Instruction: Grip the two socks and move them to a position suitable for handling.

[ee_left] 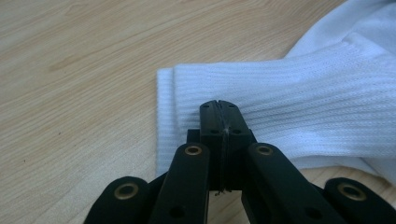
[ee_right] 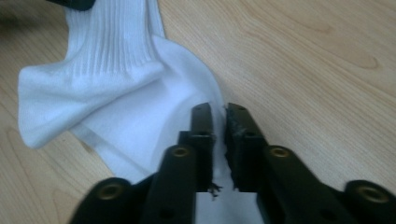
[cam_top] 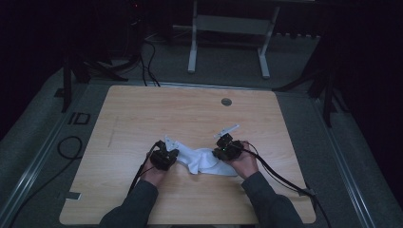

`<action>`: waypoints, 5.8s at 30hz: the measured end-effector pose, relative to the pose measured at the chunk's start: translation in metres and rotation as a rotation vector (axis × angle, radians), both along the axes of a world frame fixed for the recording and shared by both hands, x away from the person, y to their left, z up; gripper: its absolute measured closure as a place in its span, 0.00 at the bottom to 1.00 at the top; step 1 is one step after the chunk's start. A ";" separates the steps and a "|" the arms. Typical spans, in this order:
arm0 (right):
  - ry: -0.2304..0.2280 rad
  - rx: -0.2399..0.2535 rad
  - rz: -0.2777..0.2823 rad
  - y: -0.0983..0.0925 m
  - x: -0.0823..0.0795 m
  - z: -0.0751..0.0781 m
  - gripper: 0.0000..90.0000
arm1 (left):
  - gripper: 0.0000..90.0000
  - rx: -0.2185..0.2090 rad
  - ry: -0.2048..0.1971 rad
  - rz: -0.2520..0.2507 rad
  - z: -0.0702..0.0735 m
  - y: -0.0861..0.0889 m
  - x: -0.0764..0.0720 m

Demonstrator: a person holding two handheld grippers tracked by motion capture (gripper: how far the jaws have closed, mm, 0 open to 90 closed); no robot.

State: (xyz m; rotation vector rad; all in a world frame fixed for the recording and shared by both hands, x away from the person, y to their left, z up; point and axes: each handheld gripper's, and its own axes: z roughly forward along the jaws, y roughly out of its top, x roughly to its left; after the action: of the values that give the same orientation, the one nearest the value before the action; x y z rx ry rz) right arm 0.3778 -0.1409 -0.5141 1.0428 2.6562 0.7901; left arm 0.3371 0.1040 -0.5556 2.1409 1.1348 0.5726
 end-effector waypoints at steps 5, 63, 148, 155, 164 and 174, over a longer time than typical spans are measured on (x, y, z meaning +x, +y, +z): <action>-0.010 0.001 0.001 -0.004 -0.002 0.003 1.00 | 1.00 -0.003 0.001 0.004 0.000 0.001 -0.001; 0.059 -0.060 -0.080 -0.080 -0.021 -0.010 0.99 | 1.00 -0.010 0.009 0.014 -0.001 0.006 -0.008; -0.045 0.033 -0.221 -0.120 -0.028 -0.004 0.65 | 0.80 -0.106 0.023 0.335 0.008 0.133 -0.017; -0.042 0.032 -0.221 -0.120 -0.028 -0.006 0.64 | 0.80 -0.100 0.019 0.338 0.007 0.133 -0.016; -0.039 0.031 -0.219 -0.120 -0.028 -0.007 0.64 | 0.80 -0.098 0.018 0.339 0.007 0.133 -0.016; -0.032 0.029 -0.222 -0.120 -0.029 -0.009 0.64 | 0.80 -0.099 0.017 0.339 0.006 0.132 -0.016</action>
State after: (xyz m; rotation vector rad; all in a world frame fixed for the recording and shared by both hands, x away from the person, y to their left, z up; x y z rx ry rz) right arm 0.3492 -0.2607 -0.5235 1.2930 2.4538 0.7933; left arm 0.3215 0.2358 -0.5494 1.8849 1.5171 0.6326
